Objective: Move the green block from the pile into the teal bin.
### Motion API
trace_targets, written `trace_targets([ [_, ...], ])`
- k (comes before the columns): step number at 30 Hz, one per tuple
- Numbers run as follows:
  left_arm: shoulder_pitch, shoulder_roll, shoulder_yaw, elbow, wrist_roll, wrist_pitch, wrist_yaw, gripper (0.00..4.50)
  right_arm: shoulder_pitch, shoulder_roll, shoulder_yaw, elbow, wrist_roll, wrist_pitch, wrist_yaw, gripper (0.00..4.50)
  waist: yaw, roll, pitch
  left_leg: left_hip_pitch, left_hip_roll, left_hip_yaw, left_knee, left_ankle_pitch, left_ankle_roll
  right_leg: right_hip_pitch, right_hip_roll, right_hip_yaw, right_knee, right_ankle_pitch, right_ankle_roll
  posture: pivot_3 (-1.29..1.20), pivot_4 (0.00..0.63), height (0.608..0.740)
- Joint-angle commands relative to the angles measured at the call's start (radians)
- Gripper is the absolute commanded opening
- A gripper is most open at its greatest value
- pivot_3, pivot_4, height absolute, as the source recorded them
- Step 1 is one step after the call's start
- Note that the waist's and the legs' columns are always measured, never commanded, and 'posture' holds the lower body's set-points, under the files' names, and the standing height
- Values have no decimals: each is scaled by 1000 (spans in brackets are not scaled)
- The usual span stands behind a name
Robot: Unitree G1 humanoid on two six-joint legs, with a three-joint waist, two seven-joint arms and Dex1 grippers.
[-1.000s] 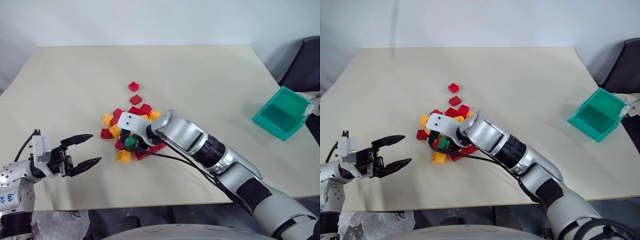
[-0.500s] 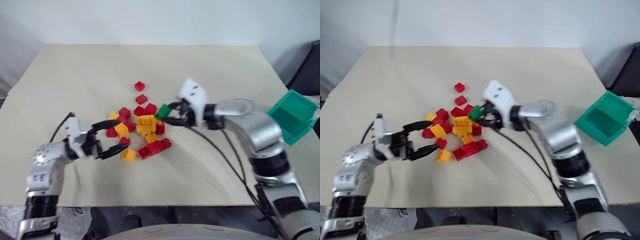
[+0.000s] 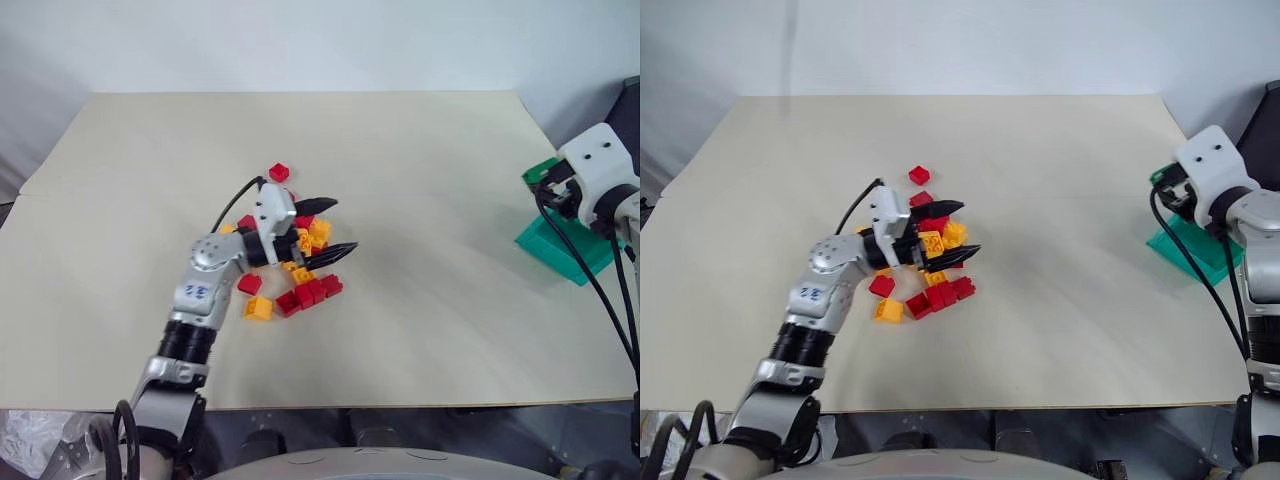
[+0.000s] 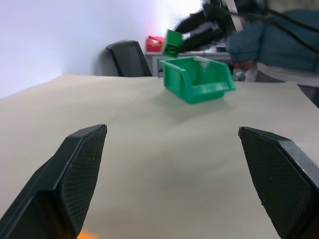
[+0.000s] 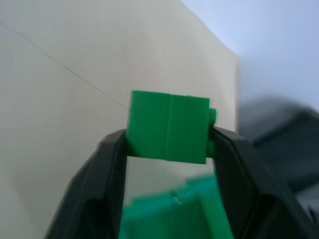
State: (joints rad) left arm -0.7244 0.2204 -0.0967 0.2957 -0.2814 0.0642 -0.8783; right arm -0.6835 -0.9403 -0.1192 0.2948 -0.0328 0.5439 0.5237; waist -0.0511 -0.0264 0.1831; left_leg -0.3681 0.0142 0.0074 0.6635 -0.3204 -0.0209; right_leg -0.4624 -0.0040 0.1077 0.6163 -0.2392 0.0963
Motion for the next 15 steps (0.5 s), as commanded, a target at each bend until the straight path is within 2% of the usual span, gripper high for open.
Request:
trace_targets([
  [1,-39,-26,-17,8,44,-8,53,4500,-63,-16,-23,144,-44,-89,-88,2083,-3,0,0,0,0,2,0,0,0,0,0,2,-1,1,1,0,150,740],
  [7,-36,-29,-18,-17,52,6,72,4500,-116,-6,-12,266,-60,-128,-131,2083,-5,0,0,0,0,5,-1,0,1,0,1,7,-4,3,5,0,150,740],
  [9,-29,-27,-17,-29,47,14,72,4500,-121,-3,-8,278,-61,-111,-130,2805,-3,0,0,0,0,5,0,0,1,0,0,7,-4,3,6,0,150,740],
  [10,-25,-26,-16,-34,43,19,70,4500,-119,-2,-4,275,-59,-106,-123,2975,-2,0,0,-1,-1,5,0,0,1,0,0,7,-5,4,6,0,150,740],
  [15,-11,-5,25,-39,-1,58,51,4500,-119,-3,9,246,-61,-97,-111,4445,-1,0,0,-2,-2,6,0,0,1,0,-2,7,-7,5,8,0,150,740],
])
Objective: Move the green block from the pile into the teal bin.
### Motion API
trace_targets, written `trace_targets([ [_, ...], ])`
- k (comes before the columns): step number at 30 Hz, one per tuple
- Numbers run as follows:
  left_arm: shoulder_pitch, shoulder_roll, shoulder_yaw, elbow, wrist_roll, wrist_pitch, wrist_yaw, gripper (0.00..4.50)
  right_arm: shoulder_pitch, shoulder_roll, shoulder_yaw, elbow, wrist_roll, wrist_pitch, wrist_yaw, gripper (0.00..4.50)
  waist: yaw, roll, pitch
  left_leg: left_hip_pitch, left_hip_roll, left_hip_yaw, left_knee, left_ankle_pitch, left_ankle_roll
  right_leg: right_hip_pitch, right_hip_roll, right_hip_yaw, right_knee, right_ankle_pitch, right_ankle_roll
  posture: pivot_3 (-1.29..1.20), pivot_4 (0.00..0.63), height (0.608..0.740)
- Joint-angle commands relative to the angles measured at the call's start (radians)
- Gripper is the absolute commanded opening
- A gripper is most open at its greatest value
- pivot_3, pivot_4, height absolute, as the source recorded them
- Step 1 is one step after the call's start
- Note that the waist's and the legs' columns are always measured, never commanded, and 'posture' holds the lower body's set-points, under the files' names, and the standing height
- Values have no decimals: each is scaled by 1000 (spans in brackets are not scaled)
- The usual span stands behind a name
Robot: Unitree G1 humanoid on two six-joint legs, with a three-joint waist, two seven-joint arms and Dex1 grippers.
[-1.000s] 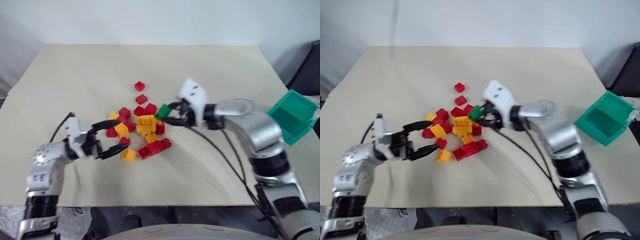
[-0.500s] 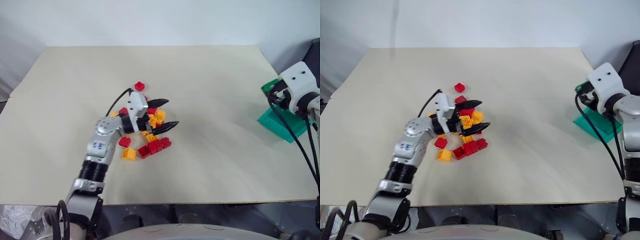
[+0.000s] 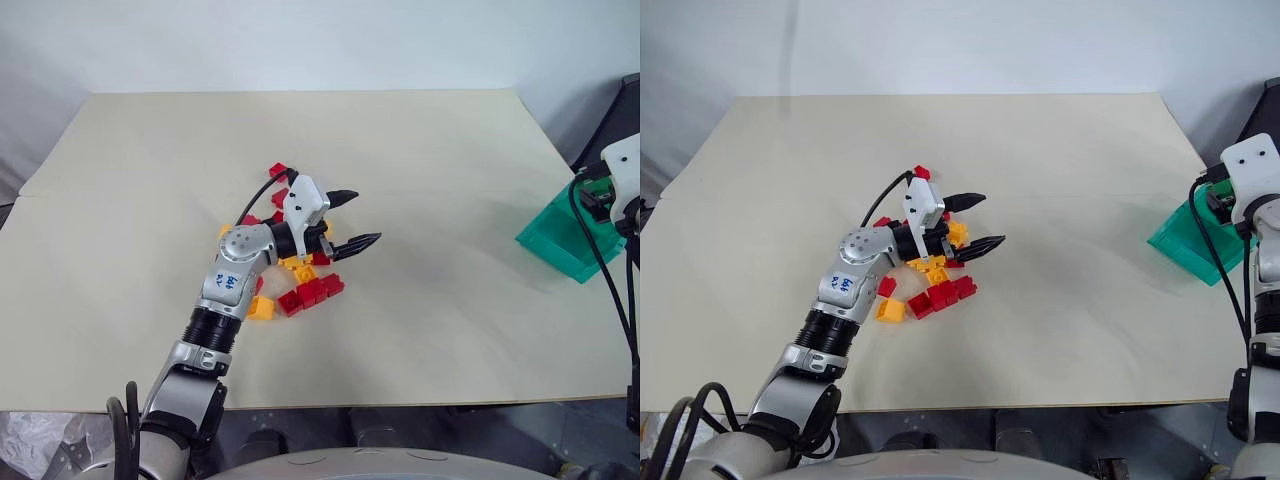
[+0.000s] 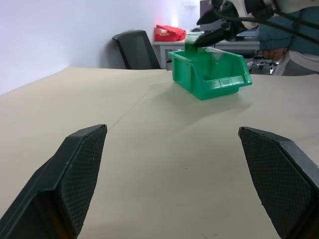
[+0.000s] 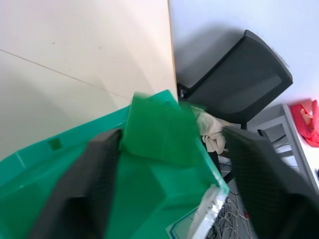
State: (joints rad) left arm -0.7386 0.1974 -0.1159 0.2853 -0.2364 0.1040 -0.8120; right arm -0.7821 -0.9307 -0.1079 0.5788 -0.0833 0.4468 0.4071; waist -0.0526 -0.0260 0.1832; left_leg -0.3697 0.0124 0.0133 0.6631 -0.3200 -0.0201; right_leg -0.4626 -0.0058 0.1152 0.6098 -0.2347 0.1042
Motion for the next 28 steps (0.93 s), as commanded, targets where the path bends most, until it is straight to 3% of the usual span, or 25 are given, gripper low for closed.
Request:
trace_targets([
  [1,3,27,55,-25,-53,26,-17,4500,-23,-18,0,-44,-13,1,7,4445,-1,0,0,0,0,0,0,0,0,0,0,0,0,0,0,0,150,740],
  [7,41,108,137,-98,-122,107,-37,4500,-11,-16,9,-150,37,-27,113,4445,-6,0,0,1,0,1,0,0,0,0,0,0,0,0,0,0,150,740],
  [13,200,317,265,-216,-241,236,-149,4500,161,-12,26,-433,228,-52,467,4445,-5,0,0,0,3,-3,0,0,0,0,1,-1,3,0,1,0,150,740],
  [19,408,547,437,-154,-292,244,-291,4500,277,24,3,-501,416,-119,729,4445,-4,0,0,0,3,-3,2,-1,1,1,-3,-2,2,1,1,0,150,740],
  [24,493,587,500,-124,-289,202,-310,4500,338,37,22,-498,472,-182,868,4445,5,0,0,-1,3,-2,3,-1,2,3,-5,-6,-1,1,1,0,150,740],
  [28,528,588,521,-144,-294,190,-311,4500,336,66,26,-466,465,-224,879,4445,6,0,0,-1,4,-2,3,-1,2,3,-5,-6,0,1,1,0,150,740],
])
